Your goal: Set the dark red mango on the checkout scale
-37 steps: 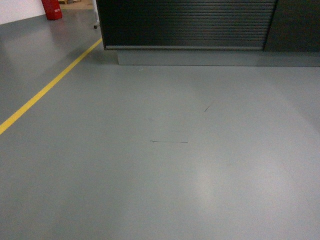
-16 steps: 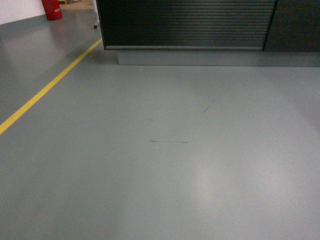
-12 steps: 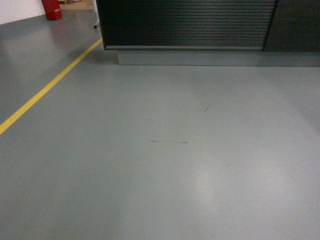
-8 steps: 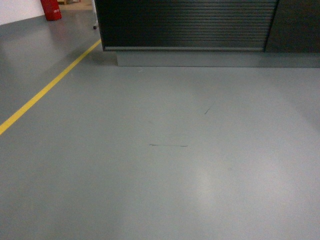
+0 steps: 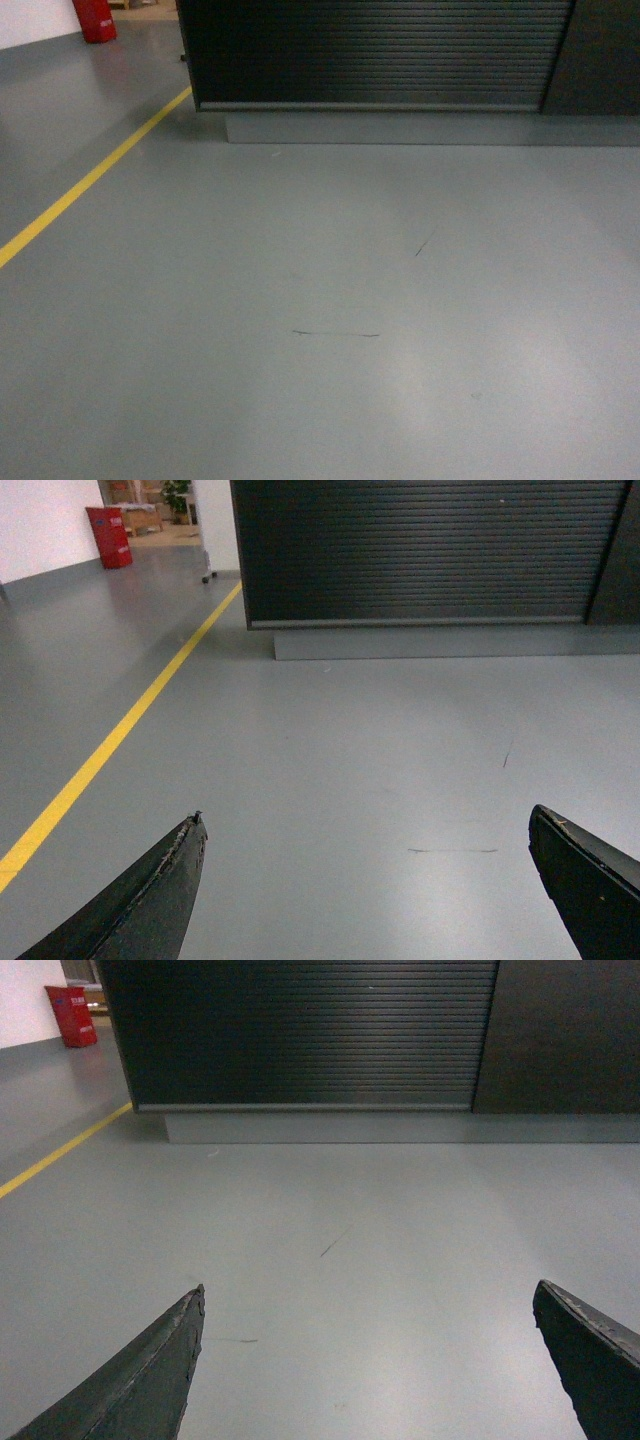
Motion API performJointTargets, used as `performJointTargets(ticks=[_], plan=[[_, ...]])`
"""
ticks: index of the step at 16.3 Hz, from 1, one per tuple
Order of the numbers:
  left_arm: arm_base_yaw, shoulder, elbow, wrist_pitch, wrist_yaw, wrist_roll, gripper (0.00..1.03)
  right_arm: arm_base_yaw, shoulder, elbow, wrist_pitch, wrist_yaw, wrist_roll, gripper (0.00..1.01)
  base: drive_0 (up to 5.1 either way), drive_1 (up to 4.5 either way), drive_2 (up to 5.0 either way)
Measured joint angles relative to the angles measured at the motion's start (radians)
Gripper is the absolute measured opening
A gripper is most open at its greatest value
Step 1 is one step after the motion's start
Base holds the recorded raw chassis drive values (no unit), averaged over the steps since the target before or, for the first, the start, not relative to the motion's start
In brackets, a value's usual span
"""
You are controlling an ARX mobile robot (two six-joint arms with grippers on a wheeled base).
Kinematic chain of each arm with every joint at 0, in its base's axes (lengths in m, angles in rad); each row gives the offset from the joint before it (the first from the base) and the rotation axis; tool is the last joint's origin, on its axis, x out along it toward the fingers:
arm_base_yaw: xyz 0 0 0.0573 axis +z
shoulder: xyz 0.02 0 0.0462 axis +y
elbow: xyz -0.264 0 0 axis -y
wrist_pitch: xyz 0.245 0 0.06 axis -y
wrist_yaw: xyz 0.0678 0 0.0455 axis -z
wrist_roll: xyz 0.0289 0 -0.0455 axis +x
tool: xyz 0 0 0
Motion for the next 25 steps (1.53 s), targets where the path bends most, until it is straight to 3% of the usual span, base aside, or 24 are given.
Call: performJointTargets(ticks=[25], plan=[[0.000, 0.000, 0.000, -0.001, 0.000, 0.000, 0.98, 0.000, 0.000, 0.000, 0.000, 0.001, 0.000, 0.98, 0.0, 4.31, -4.3]])
